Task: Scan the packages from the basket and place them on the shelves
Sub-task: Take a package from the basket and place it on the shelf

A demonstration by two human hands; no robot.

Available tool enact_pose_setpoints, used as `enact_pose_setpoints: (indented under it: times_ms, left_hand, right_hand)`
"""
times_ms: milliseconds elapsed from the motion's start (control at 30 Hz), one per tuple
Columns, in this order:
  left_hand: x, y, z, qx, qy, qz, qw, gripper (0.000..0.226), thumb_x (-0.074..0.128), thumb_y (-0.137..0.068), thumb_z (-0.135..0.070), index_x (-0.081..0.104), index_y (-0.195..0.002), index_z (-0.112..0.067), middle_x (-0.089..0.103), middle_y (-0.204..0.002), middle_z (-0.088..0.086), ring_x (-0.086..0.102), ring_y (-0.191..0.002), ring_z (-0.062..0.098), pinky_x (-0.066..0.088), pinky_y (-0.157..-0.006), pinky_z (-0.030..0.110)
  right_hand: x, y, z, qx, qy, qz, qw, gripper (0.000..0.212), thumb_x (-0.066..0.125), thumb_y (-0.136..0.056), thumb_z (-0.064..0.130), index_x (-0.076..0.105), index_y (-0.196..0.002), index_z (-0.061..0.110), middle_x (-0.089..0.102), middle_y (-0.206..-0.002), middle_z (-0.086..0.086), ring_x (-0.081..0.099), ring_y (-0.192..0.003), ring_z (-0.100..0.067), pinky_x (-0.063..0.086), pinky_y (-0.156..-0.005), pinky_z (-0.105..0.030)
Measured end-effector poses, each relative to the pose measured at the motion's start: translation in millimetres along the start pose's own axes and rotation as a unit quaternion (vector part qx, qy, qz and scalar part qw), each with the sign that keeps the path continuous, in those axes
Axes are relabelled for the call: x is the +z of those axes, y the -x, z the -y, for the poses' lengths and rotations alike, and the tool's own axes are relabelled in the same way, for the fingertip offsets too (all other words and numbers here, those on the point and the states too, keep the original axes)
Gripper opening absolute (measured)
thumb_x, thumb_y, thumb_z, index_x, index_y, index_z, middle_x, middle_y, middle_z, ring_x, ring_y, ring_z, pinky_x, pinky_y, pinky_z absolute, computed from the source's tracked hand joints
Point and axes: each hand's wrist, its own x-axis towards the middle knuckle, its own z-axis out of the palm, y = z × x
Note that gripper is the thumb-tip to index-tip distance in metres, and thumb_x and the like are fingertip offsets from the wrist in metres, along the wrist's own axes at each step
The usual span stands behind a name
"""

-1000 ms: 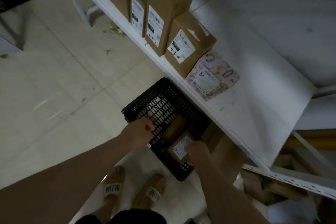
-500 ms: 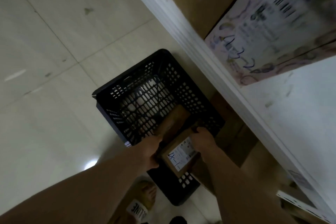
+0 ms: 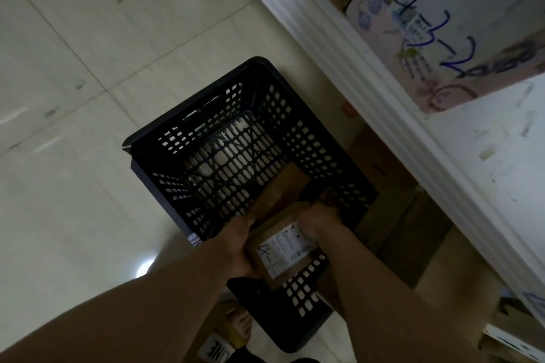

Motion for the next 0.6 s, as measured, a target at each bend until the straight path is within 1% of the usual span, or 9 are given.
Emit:
enact_pose_setpoints:
  times_ms: [67, 133, 200, 233, 267, 367, 467, 533, 600]
  left_hand:
    - [6.4, 4.4, -4.2, 0.036, -0.03, 0.002, 0.999, 0.042, 0.05, -0.102, -0.04, 0.063, -0.123, -0.006, 0.07, -0.112, 0.021, 0.064, -0.107, 0.036, 0.051, -0.094, 0.053]
    - [13.4, 13.8, -6.7, 0.064, -0.051, -0.009, 0.997, 0.032, 0.051, -0.103, -0.029, 0.064, -0.122, -0.007, 0.071, -0.11, 0.02, 0.067, -0.103, 0.035, 0.056, -0.088, 0.049]
    - [20.7, 38.4, -8.9, 0.085, -0.098, -0.039, 0.991, 0.027, 0.056, -0.101, -0.028, 0.059, -0.121, -0.01, 0.067, -0.109, 0.016, 0.066, -0.096, 0.032, 0.057, -0.071, 0.041]
    - [21.1, 49.7, -9.5, 0.099, -0.106, -0.062, 0.987, 0.027, 0.06, -0.098, -0.029, 0.056, -0.12, -0.014, 0.064, -0.11, 0.014, 0.064, -0.094, 0.03, 0.054, -0.067, 0.039]
    - [20.3, 61.2, -10.1, 0.111, -0.113, -0.081, 0.984, 0.032, 0.065, -0.095, -0.03, 0.054, -0.121, -0.016, 0.061, -0.115, 0.012, 0.062, -0.097, 0.029, 0.054, -0.071, 0.04]
    - [17.4, 101.2, -13.4, 0.149, -0.121, -0.114, 0.975, 0.04, 0.068, -0.092, -0.03, 0.048, -0.124, -0.018, 0.052, -0.132, 0.01, 0.056, -0.117, 0.033, 0.051, -0.086, 0.045]
    - [13.6, 151.2, -16.5, 0.183, -0.116, -0.143, 0.966, 0.049, 0.065, -0.094, -0.034, 0.047, -0.136, -0.019, 0.047, -0.14, 0.011, 0.051, -0.123, 0.035, 0.051, -0.095, 0.049]
    - [15.1, 193.4, -15.5, 0.209, -0.111, -0.152, 0.96, 0.058, 0.066, -0.09, -0.042, 0.047, -0.141, -0.025, 0.05, -0.139, 0.011, 0.053, -0.121, 0.035, 0.052, -0.092, 0.05]
    - [19.8, 239.8, -12.5, 0.224, -0.09, -0.151, 0.959, 0.061, 0.067, -0.086, -0.051, 0.05, -0.138, -0.024, 0.055, -0.134, 0.012, 0.057, -0.117, 0.037, 0.053, -0.083, 0.048]
  right_hand:
    - [-7.0, 0.0, 1.6, -0.006, -0.017, -0.001, 1.0, 0.053, 0.038, -0.107, 0.03, 0.033, -0.152, 0.0, 0.043, -0.15, -0.018, 0.046, -0.132, -0.031, 0.043, -0.11, -0.037]
    - [-11.9, 4.2, 0.0, -0.013, -0.091, -0.009, 0.996, 0.067, 0.05, -0.101, 0.032, 0.025, -0.156, 0.005, 0.039, -0.153, -0.018, 0.046, -0.132, -0.033, 0.045, -0.109, -0.04]
    - [-15.9, 18.1, -2.5, -0.035, -0.193, -0.025, 0.98, 0.077, 0.056, -0.097, 0.027, 0.015, -0.16, 0.011, 0.04, -0.151, -0.017, 0.049, -0.127, -0.033, 0.047, -0.104, -0.042]
    - [-18.4, 29.2, -2.3, -0.038, -0.239, -0.026, 0.97, 0.078, 0.056, -0.097, 0.025, 0.013, -0.16, 0.011, 0.043, -0.149, -0.016, 0.051, -0.122, -0.031, 0.048, -0.101, -0.04]
    - [-21.1, 39.7, -1.3, -0.036, -0.277, -0.026, 0.96, 0.079, 0.057, -0.097, 0.027, 0.011, -0.16, 0.01, 0.046, -0.146, -0.016, 0.053, -0.118, -0.029, 0.048, -0.098, -0.039]
    - [-31.3, 81.5, 6.3, -0.038, -0.35, -0.032, 0.935, 0.1, 0.065, -0.089, 0.053, 0.009, -0.159, 0.01, 0.046, -0.146, -0.017, 0.053, -0.123, -0.032, 0.049, -0.104, -0.045]
    - [-40.5, 140.6, 11.2, -0.041, -0.374, -0.026, 0.926, 0.115, 0.062, -0.068, 0.082, 0.02, -0.155, 0.021, 0.043, -0.147, -0.014, 0.051, -0.124, -0.034, 0.05, -0.103, -0.052]
    - [-46.9, 182.8, 10.7, -0.051, -0.382, -0.016, 0.923, 0.12, 0.055, -0.05, 0.091, 0.025, -0.153, 0.036, 0.039, -0.149, -0.012, 0.051, -0.124, -0.037, 0.05, -0.102, -0.054]
    - [-54.5, 222.0, 9.6, -0.055, -0.386, -0.005, 0.921, 0.116, 0.052, -0.047, 0.093, 0.028, -0.149, 0.044, 0.039, -0.148, -0.013, 0.052, -0.121, -0.038, 0.051, -0.099, -0.056]
